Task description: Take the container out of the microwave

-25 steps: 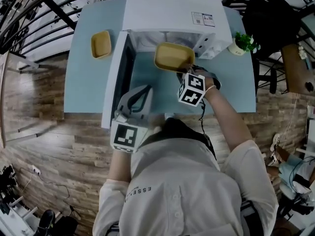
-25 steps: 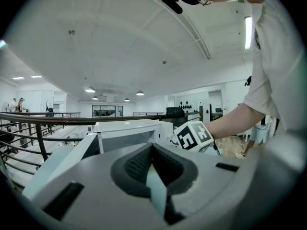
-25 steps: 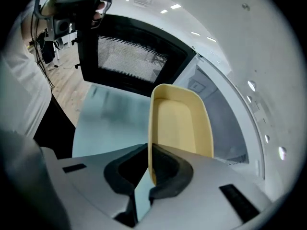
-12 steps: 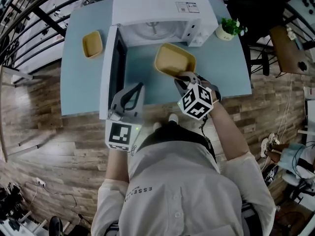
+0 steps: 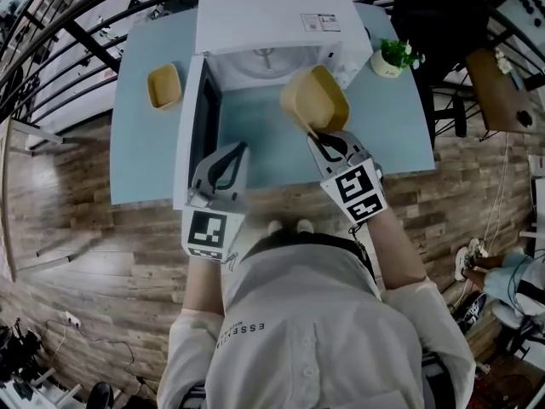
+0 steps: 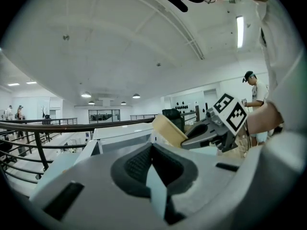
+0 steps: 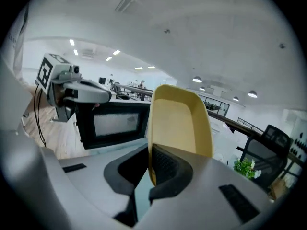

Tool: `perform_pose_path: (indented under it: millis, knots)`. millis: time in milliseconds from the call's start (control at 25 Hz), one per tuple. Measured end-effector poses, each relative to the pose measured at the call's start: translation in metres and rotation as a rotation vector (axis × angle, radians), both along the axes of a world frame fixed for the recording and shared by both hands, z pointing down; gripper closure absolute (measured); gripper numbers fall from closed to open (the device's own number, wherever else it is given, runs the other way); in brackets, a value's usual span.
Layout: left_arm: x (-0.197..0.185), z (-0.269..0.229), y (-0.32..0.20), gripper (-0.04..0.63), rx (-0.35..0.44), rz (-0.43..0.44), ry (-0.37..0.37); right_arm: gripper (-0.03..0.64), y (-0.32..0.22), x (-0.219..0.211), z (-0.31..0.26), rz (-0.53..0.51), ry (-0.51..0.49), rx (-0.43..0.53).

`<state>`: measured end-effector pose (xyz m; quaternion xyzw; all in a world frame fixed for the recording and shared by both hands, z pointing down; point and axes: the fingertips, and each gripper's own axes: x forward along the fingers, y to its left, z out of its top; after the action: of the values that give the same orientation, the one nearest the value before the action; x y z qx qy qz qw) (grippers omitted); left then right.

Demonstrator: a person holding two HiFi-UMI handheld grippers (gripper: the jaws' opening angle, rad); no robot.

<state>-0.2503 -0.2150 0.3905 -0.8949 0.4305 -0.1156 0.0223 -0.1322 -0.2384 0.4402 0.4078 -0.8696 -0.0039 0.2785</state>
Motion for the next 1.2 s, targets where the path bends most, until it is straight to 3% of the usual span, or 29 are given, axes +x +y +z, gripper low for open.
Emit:
perform_pose_path:
  millis: [440, 880, 1200]
  knots:
    - [0.005, -0.029, -0.016, 0.594, 0.066, -0.055, -0.021, 0.591, -0.009, 0.025, -0.076, 0.036, -0.310, 0.214]
    - [0.013, -0.055, -0.035, 0.594, 0.119, -0.091, -0.009, 0.595, -0.012, 0.043, -0.102, 0.030, -0.379, 0.311]
    - [0.021, -0.059, -0.035, 0.594, 0.131, -0.099, -0.013, 0.598, -0.016, 0.049, -0.101, 0.029, -0.383, 0.296]
